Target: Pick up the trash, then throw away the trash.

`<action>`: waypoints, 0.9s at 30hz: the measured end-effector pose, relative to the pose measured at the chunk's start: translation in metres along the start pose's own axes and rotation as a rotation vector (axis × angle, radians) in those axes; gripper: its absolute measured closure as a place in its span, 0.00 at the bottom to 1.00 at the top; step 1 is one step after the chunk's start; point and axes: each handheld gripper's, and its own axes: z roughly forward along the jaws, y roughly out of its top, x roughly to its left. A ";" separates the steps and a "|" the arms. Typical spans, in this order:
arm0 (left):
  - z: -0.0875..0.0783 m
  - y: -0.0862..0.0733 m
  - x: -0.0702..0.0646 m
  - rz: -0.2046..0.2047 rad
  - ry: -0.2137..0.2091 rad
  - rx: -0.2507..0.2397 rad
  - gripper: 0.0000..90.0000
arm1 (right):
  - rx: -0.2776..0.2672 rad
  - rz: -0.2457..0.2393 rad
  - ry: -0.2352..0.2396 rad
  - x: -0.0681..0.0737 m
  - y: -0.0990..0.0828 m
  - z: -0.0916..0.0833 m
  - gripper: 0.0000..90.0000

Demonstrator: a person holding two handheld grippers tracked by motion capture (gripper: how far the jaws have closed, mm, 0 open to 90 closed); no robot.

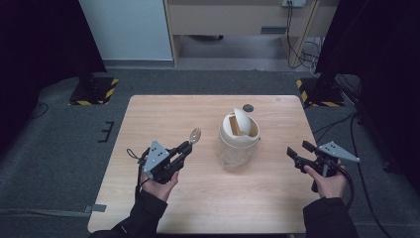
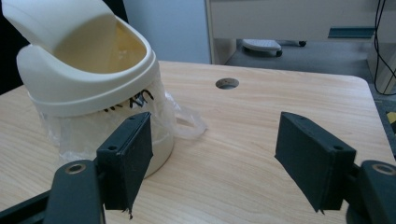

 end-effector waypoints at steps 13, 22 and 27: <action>-0.004 0.010 -0.011 0.013 -0.057 -0.067 0.89 | -0.037 0.012 0.003 0.003 0.008 -0.003 0.32; 0.012 0.028 -0.032 0.090 -0.127 -0.121 0.89 | -0.112 0.005 0.077 0.018 0.034 -0.008 0.37; 0.029 0.036 -0.043 0.108 -0.162 -0.131 0.89 | -0.136 -0.012 0.109 0.028 0.049 -0.008 0.37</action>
